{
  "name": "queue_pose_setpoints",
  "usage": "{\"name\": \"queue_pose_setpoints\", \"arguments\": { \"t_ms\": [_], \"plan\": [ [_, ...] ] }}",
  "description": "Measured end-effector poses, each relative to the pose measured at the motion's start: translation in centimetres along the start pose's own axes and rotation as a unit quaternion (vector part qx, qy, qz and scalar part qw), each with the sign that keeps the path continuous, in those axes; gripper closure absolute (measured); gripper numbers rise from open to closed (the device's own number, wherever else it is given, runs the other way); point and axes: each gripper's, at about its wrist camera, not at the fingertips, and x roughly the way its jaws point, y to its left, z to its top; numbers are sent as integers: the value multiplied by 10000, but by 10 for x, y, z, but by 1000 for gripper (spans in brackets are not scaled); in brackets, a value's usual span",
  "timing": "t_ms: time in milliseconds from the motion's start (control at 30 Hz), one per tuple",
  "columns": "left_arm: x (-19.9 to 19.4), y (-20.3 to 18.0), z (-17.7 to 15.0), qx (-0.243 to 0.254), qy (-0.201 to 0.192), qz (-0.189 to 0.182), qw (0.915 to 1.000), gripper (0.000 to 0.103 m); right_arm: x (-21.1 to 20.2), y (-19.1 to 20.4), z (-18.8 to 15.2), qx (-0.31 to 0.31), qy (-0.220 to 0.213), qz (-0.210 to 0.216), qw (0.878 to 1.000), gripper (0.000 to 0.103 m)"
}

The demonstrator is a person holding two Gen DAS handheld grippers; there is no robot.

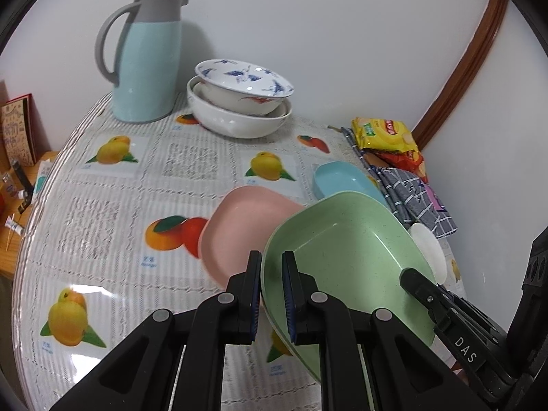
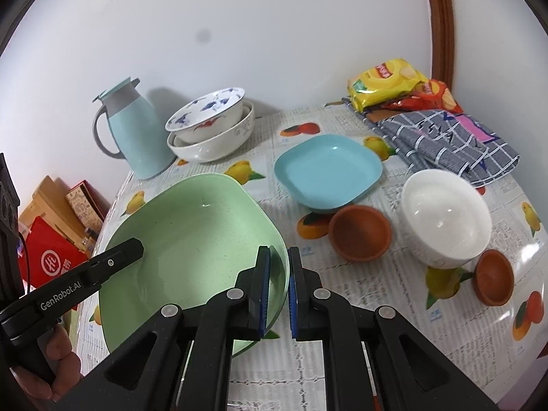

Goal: Organize plates and bowls
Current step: 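Carry the green plate with both tools over the pink plate and lower it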

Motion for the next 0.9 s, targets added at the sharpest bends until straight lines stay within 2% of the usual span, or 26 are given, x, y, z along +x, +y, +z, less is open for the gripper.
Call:
{"name": "queue_pose_setpoints", "arguments": {
  "t_ms": [433, 900],
  "plan": [
    [17, 36, -18, -293, 269, 241, 9989, 91, 34, 22, -21, -222, 404, 88, 9989, 93],
    [46, 40, 0, -306, 326, 462, 9979, 91, 66, 24, -4, -312, 573, 111, 9978, 93]
  ]
}}
